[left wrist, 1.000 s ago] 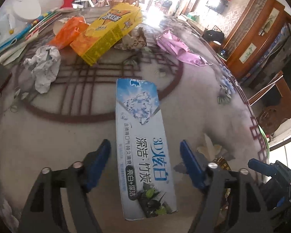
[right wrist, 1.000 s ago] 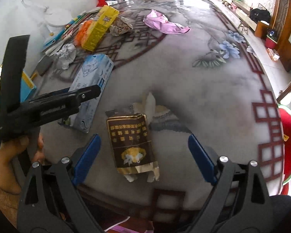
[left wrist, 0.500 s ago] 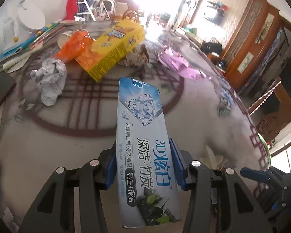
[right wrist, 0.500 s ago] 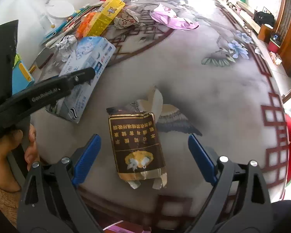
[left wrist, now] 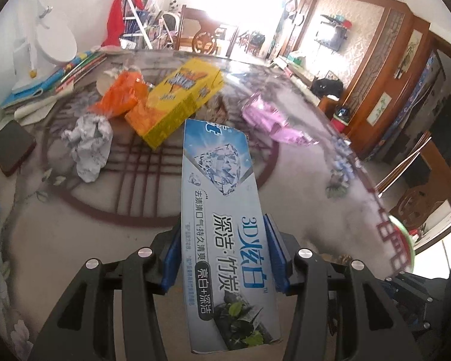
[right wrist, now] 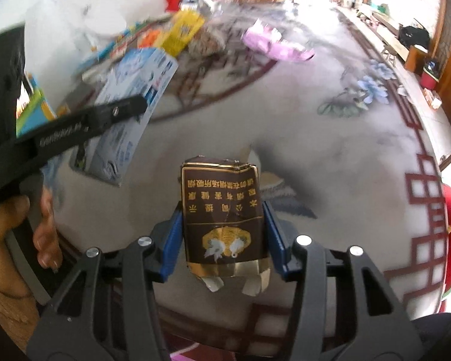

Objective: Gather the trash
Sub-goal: 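Grasp the blue-and-white toothpaste box with the left tool while the right tool grasps the brown cigarette pack, then carry toothpaste box and cigarette pack to the red bucket and release both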

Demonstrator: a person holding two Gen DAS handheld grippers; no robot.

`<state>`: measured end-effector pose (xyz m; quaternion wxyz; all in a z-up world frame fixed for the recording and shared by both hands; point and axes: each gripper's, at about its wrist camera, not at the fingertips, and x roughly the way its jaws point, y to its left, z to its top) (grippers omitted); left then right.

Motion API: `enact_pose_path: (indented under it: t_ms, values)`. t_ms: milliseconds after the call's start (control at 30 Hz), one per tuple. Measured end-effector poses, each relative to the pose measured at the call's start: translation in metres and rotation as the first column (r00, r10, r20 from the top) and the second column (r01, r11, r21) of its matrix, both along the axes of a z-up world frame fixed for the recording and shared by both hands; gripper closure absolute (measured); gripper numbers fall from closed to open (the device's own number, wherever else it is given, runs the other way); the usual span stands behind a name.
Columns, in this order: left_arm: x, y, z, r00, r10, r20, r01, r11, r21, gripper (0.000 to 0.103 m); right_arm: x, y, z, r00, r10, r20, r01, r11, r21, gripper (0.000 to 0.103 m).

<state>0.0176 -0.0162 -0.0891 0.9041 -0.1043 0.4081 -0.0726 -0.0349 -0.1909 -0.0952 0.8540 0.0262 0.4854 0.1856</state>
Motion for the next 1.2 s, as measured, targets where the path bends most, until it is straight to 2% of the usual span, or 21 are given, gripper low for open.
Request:
enact_pose_path:
  t_ms: [133, 233, 533, 633, 767, 1000, 1200]
  values:
    - [-0.005, -0.010, 0.017, 0.999, -0.025, 0.022, 0.026, 0.999, -0.030, 0.056, -0.002, -0.023, 0.015, 0.996, -0.079, 0.040, 0.075, 0.993, 0.089, 0.054]
    - [-0.009, -0.021, 0.028, 0.998, -0.055, 0.039, 0.056, 0.998, -0.038, 0.056, -0.003, -0.037, 0.022, 0.991, -0.126, 0.035, 0.119, 0.981, 0.152, 0.054]
    - [-0.019, -0.060, 0.063, 0.981, -0.160, 0.109, 0.166, 0.985, -0.054, 0.055, -0.021, -0.074, 0.067, 0.964, -0.220, 0.149, 0.185, 0.958, 0.220, 0.055]
    - [-0.019, -0.079, 0.074, 0.970, -0.205, 0.131, 0.213, 0.976, -0.053, 0.055, -0.031, -0.093, 0.083, 0.946, -0.262, 0.192, 0.218, 0.950, 0.222, 0.055]
    - [-0.016, -0.109, 0.090, 0.950, -0.269, 0.161, 0.281, 0.958, -0.052, 0.054, -0.042, -0.131, 0.100, 0.903, -0.355, 0.241, 0.300, 0.924, 0.235, 0.054]
    - [-0.013, -0.163, 0.105, 0.906, -0.379, 0.191, 0.390, 0.921, -0.021, 0.054, -0.052, -0.194, 0.100, 0.840, -0.497, 0.220, 0.430, 0.855, 0.291, 0.054]
    - [-0.004, -0.204, 0.112, 0.876, -0.448, 0.181, 0.460, 0.888, -0.027, 0.053, -0.064, -0.226, 0.096, 0.799, -0.561, 0.217, 0.493, 0.818, 0.296, 0.054]
